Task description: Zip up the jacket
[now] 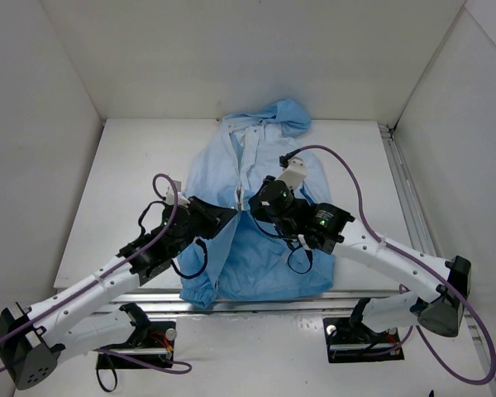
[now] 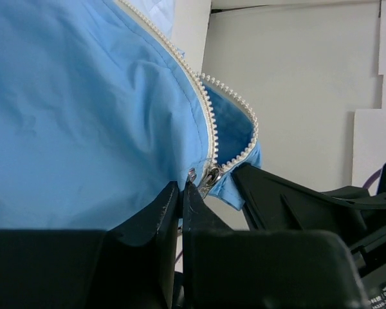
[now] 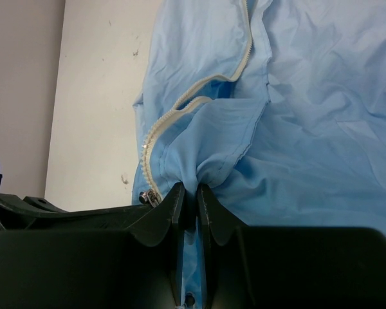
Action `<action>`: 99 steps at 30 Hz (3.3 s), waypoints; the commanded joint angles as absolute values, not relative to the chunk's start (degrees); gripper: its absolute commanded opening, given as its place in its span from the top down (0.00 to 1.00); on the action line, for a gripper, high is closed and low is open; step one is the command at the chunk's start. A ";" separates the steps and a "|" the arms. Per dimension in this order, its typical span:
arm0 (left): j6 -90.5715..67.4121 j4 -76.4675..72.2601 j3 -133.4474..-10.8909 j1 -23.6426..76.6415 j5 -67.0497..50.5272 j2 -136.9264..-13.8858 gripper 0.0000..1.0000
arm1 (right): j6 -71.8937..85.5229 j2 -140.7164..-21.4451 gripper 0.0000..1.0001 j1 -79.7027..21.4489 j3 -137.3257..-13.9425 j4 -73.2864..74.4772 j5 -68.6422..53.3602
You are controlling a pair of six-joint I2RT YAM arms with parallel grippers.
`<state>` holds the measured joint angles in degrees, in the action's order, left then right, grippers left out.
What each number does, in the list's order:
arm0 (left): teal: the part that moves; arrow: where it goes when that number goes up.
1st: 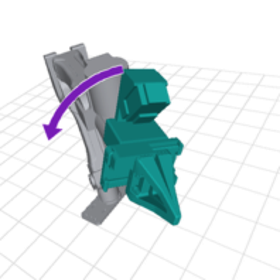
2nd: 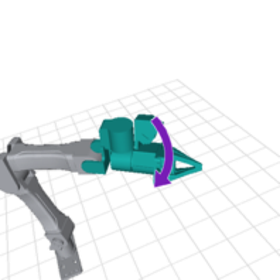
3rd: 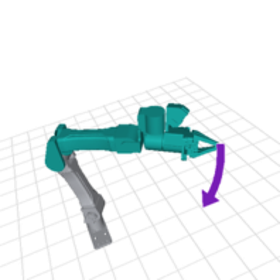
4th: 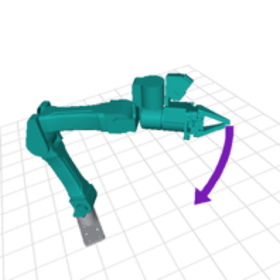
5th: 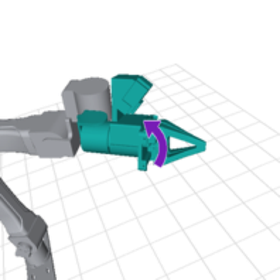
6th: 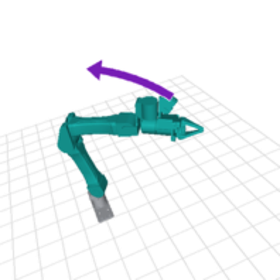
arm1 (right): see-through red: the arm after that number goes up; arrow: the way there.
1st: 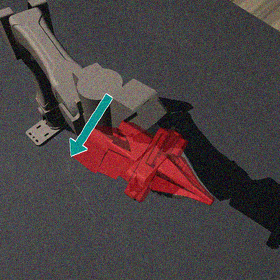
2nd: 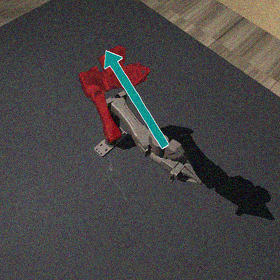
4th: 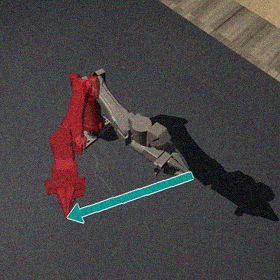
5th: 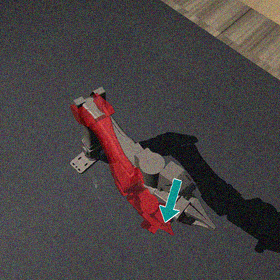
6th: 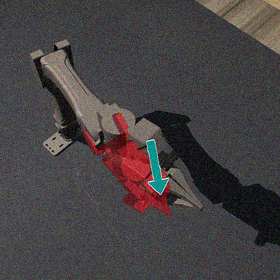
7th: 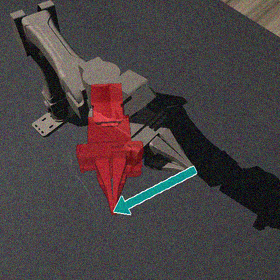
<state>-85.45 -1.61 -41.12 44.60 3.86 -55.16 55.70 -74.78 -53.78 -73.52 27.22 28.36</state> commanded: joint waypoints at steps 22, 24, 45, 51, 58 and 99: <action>-70.23 5.45 -49.39 44.21 -6.77 -57.74 1.00 | 54.85 -77.17 1.00 -51.77 -79.10 22.67 28.74; -67.43 7.81 -51.84 44.21 -6.33 -58.27 1.00 | 54.67 -77.26 1.00 -51.68 -78.93 23.11 28.57; -53.44 31.10 -68.81 35.78 -17.92 -63.19 1.00 | 19.00 -72.43 0.65 -45.88 -81.83 23.29 13.20; -49.84 37.35 -74.70 34.72 -22.58 -67.14 1.00 | 8.80 -69.96 0.71 -46.14 -79.37 23.12 -4.64; -49.66 37.18 -75.06 34.19 -26.54 -68.90 1.00 | 3.96 -69.70 0.69 -48.51 -78.05 22.41 -14.59; -51.59 36.83 -74.97 34.19 -28.56 -69.35 1.00 | 6.50 -74.35 0.75 -53.35 -73.65 22.59 -4.31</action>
<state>-51.09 39.03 -72.55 34.68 -26.85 -70.30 6.02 -74.11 -52.88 -73.19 26.06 -5.48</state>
